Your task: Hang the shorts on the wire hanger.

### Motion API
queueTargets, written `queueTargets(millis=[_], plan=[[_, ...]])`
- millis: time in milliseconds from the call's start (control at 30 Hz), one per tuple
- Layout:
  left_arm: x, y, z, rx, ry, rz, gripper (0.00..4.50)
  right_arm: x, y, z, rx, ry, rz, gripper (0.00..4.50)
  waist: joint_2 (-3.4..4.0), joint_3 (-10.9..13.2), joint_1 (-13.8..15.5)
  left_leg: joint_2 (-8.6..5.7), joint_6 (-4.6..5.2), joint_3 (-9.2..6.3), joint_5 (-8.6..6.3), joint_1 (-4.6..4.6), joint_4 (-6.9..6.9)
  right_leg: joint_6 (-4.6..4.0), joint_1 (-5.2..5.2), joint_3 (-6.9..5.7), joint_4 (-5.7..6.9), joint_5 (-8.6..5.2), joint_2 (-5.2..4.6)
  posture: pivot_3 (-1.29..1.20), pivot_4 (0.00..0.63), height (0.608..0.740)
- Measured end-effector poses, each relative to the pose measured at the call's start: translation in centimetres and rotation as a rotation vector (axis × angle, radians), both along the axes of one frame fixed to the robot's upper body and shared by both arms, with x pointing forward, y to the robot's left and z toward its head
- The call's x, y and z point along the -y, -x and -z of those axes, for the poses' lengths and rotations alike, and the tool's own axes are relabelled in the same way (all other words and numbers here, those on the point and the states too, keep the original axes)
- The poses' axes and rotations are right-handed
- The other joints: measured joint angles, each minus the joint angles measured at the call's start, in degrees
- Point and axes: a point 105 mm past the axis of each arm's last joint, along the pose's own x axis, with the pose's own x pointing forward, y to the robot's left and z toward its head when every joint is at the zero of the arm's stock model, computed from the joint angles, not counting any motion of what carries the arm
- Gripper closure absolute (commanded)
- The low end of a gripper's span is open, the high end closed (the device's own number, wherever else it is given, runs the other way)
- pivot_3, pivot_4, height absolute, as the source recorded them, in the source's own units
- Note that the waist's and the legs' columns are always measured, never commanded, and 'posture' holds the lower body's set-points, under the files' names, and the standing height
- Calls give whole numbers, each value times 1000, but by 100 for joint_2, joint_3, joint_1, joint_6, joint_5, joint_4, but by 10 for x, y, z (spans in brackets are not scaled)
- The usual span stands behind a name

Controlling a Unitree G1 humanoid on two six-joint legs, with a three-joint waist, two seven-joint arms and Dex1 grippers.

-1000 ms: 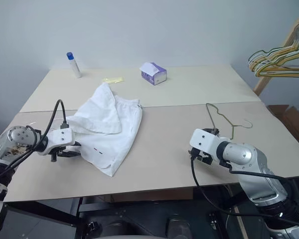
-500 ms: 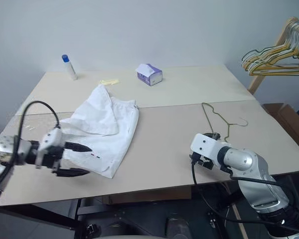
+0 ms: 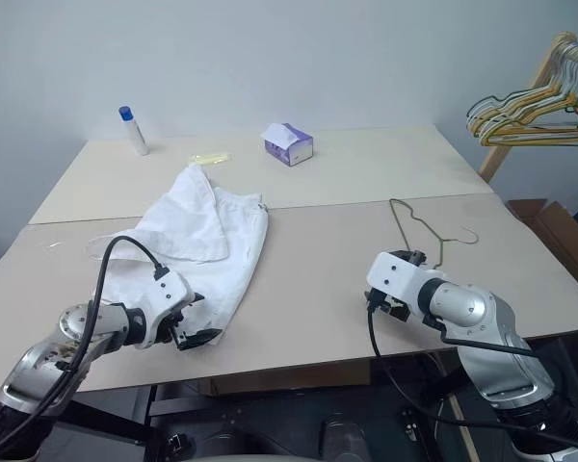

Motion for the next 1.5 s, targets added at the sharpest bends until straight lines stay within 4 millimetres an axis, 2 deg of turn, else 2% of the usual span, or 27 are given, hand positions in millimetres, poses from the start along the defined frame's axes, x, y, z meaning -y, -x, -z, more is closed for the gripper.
queueTargets(millis=[100, 300, 500, 667, 800, 967, 1100, 1267, 1500], plan=[[9, 2, 8, -15, 1, -4, 659, 0, -3, -1, 9, -5, 6, 0, 0, 0, 0, 0, 1, 0, -1, -2, 0, -12, -1, 0, -1, 7, 0, -106, 0, 740], [20, 6, 12, -19, -17, 36, 2639, 1, -4, -1, 13, -2, 15, 0, 7, -5, 4, 0, 1, 0, -1, 6, 0, -9, 5, 0, 0, 5, 0, -115, 0, 740], [17, 0, 12, -16, -25, -4, 4483, 1, -4, -1, 13, -1, 16, 0, 8, -6, -7, 1, 1, 0, -1, 6, -1, -5, 4, 1, -1, 3, 1, -111, 0, 740], [13, 1, 12, -20, -40, 10, 4483, 1, -5, -1, 18, 3, 9, 0, 8, -6, -20, 1, 1, 1, -1, 6, -2, -5, 2, 2, 1, 3, 1, -97, 0, 740], [-6, 24, 7, -83, -44, 112, 4483, -15, -20, -4, 61, 37, -63, 0, 8, -5, -132, 5, -1, 8, -1, 6, -10, -11, -10, 6, 3, -1, 2, -71, 0, 740], [-26, 52, -11, -94, -37, 279, 4483, -63, -43, -5, 110, 20, -221, 0, 11, -1, -138, 6, -6, 7, -1, 2, -9, -19, -12, 3, 3, 2, 2, -25, 0, 740], [-44, 76, -16, -121, -75, 354, 4483, -103, -60, -3, 173, 69, -374, 0, 13, 2, -104, 6, -14, 12, 2, -2, -9, -22, -16, 3, 3, 4, 2, 20, 0, 740], [-56, 99, -26, -155, -79, 392, 4483, -163, -55, 15, 219, 92, -608, 0, 14, 5, 52, 11, -65, 19, 28, -4, -14, -25, -19, 0, 5, 1, 6, 80, 0, 740], [-70, 121, -38, -189, -111, 395, 4483, -193, -61, 30, 323, 209, -754, 0, 14, 5, 271, 17, -80, 57, 33, -4, -16, -12, -24, -1, 9, -12, 10, 134, 0, 740]])
